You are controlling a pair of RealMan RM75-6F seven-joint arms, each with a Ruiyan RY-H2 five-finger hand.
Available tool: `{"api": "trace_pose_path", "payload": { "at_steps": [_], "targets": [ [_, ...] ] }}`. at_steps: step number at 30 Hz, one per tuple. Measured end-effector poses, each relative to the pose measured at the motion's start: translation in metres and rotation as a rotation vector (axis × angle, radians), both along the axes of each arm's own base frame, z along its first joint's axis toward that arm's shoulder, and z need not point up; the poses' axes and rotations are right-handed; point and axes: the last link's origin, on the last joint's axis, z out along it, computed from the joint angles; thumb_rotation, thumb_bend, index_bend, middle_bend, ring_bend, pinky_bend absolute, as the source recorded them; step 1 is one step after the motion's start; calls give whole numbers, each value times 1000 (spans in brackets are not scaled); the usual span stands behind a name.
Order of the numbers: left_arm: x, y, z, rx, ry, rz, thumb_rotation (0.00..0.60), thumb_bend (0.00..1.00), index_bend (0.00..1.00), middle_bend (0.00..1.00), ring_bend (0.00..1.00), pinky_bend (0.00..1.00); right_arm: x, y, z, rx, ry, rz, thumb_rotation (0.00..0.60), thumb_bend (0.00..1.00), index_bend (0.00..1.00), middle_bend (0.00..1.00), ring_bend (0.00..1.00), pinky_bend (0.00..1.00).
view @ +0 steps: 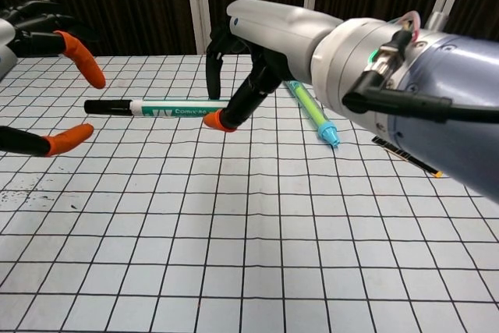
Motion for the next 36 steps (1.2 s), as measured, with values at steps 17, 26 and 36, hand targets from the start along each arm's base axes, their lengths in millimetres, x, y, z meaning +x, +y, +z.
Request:
{"api": "trace_pose_path", "payload": {
  "at_steps": [17,26,36],
  "targets": [
    [15,3,-10,6,-4,-36,600,402,490,194,0,62,0,1,-1,10,-8,-5,600,385,748,90,112,12],
    [17,3,-11,24,-1,-42,600,417,520,207,0,62,-4,0,0,6,-3,-12,600,385,754,90,112,12],
    [13,4,-12,27,10,-21,600,420,526,208,0,62,-6,0,0,15,-14,-17,600,385,759,89,112,12]
  ]
}}
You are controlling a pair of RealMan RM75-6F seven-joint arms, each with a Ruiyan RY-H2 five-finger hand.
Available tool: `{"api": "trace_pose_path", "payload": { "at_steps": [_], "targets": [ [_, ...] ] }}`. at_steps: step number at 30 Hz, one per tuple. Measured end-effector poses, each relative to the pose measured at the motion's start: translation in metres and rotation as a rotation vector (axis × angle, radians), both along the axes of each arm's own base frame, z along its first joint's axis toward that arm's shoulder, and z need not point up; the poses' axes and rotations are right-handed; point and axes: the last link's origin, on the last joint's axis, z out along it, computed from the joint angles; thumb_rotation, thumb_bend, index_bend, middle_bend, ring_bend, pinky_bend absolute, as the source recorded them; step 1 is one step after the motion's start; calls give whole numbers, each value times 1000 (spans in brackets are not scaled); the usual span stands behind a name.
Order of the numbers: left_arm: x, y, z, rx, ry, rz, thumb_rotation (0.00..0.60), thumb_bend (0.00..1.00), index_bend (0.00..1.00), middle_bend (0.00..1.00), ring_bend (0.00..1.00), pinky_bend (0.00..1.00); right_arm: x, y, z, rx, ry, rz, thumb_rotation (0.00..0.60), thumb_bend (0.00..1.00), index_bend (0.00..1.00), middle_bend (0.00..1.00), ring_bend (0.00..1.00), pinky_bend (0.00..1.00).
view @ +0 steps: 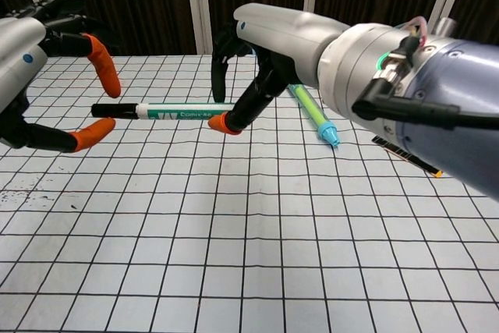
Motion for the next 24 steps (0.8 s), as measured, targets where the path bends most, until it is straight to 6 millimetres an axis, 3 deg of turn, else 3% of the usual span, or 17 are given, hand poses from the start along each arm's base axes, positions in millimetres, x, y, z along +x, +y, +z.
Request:
{"api": "trace_pose_path", "payload": {
  "at_steps": [24],
  "targets": [
    [-6,3,1,19,-6,14,600,478,581,229,0,63,1,0,-1,9,-8,-1,600,384,767,89,112,12]
  ]
}}
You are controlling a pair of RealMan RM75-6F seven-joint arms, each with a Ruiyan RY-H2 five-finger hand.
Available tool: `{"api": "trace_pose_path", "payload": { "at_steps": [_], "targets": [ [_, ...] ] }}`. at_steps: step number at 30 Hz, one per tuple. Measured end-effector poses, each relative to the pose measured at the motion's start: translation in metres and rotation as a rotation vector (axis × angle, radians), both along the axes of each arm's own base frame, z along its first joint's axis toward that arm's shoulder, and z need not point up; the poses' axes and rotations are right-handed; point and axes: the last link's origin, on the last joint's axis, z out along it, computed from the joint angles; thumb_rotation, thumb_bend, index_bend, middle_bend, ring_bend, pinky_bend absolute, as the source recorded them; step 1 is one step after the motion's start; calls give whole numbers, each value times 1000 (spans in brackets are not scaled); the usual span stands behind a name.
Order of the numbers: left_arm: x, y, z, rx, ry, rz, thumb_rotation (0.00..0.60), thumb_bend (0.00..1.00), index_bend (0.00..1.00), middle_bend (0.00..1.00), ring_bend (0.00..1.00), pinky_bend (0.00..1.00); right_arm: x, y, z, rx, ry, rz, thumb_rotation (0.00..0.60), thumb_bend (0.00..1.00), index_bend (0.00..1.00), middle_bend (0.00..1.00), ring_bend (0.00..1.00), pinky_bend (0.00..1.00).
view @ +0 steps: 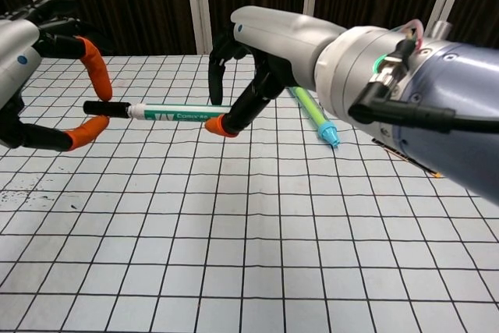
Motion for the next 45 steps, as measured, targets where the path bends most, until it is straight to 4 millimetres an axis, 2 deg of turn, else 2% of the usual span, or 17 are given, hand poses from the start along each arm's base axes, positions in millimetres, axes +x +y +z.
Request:
{"api": "trace_pose_path", "payload": {
  "at_steps": [6,10,14,21,28,33,34,36,37,39,41,43,45],
  "targets": [
    [-6,0,6,16,-19,16,600,478,581,229,0,63,-4,-1,3,-6,-4,-9,600,384,767,89,112,12],
    [-16,-3,13,34,-23,32,600,478,581,228,0,63,-14,-5,5,-22,10,-30,600,386,767,90,112,12],
    [-34,-6,21,55,-24,68,600,478,582,224,0,62,-28,-11,5,-30,17,-63,600,390,767,89,112,12],
    [-73,-5,29,56,-19,146,600,476,585,224,0,63,-64,-24,-2,-25,37,-134,600,390,767,90,112,12],
    [-99,13,25,29,-48,200,600,475,569,227,0,63,-98,-40,-15,-35,83,-181,600,391,767,90,112,12],
    [-110,29,11,-22,-63,232,600,462,486,202,0,63,-119,-48,-29,-19,102,-215,600,391,756,90,92,13],
    [-111,31,8,-31,-67,238,600,457,461,192,0,63,-122,-49,-32,-15,105,-219,600,391,718,90,76,12],
    [-112,35,2,-50,-76,245,600,432,348,139,0,62,-128,-50,-37,-7,111,-227,600,391,593,90,49,7],
    [-112,35,0,-60,-76,247,600,423,299,114,0,62,-129,-50,-39,-2,114,-231,600,391,494,89,37,3],
    [-112,36,-4,-86,-75,247,600,409,140,37,0,59,-132,-49,-42,10,122,-241,600,352,339,85,25,0],
    [-110,36,-4,-101,-79,243,600,408,50,4,0,59,-134,-48,-44,22,134,-252,600,272,208,77,22,0],
    [-108,35,-3,-112,-89,234,600,408,11,0,0,59,-135,-47,-45,32,144,-270,600,222,89,69,22,0],
    [-103,32,1,-124,-101,217,600,408,0,0,0,59,-131,-46,-44,36,127,-285,600,218,29,64,22,0]
  ]
}}
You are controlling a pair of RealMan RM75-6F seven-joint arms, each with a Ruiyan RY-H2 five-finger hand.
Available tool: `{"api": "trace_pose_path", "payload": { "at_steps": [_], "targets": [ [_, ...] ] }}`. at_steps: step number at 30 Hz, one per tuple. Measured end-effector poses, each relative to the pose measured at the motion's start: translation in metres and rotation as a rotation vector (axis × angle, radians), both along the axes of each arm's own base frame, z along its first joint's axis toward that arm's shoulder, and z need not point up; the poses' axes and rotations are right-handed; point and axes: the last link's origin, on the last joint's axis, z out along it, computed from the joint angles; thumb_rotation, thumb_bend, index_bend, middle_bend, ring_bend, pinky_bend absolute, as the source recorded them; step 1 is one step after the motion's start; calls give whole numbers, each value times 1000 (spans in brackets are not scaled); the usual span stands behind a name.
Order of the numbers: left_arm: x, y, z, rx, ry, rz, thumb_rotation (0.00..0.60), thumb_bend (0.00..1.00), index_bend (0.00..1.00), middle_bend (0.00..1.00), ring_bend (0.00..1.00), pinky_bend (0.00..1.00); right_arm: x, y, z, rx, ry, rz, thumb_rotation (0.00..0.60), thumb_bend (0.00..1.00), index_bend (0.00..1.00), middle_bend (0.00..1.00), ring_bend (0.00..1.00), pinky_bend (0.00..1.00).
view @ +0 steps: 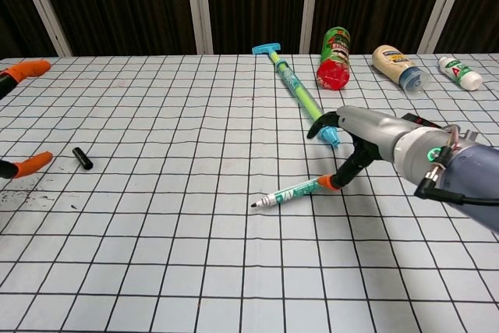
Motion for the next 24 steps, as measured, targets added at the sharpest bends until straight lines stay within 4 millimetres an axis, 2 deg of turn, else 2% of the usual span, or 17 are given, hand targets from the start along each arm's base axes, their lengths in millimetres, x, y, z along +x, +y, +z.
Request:
{"api": "trace_pose_path", "payload": {
  "at_steps": [6,8,10,13,18,21,24],
  "targets": [
    [16,-14,21,30,17,-80,600,407,0,0,0,59,8,1,10,-29,-39,-3,600,218,7,61,22,0],
    [18,-19,32,51,30,-90,600,409,8,10,0,59,9,1,16,-43,-51,-3,600,218,52,61,31,0],
    [18,-24,43,69,53,-88,600,412,30,30,0,60,9,2,28,-69,-67,0,600,218,148,61,49,0],
    [11,-33,66,113,109,-61,600,414,77,60,0,62,2,3,51,-129,-70,18,600,218,247,61,63,0],
    [-10,-52,111,176,202,25,600,414,87,64,0,62,-31,7,101,-252,13,55,600,218,249,61,63,0],
    [-24,-66,139,214,253,83,600,415,81,37,0,62,-56,16,125,-298,81,75,600,218,207,61,64,0],
    [-39,-80,162,243,272,144,600,414,72,18,0,62,-79,26,140,-329,103,77,600,218,183,61,64,0]
  ]
}}
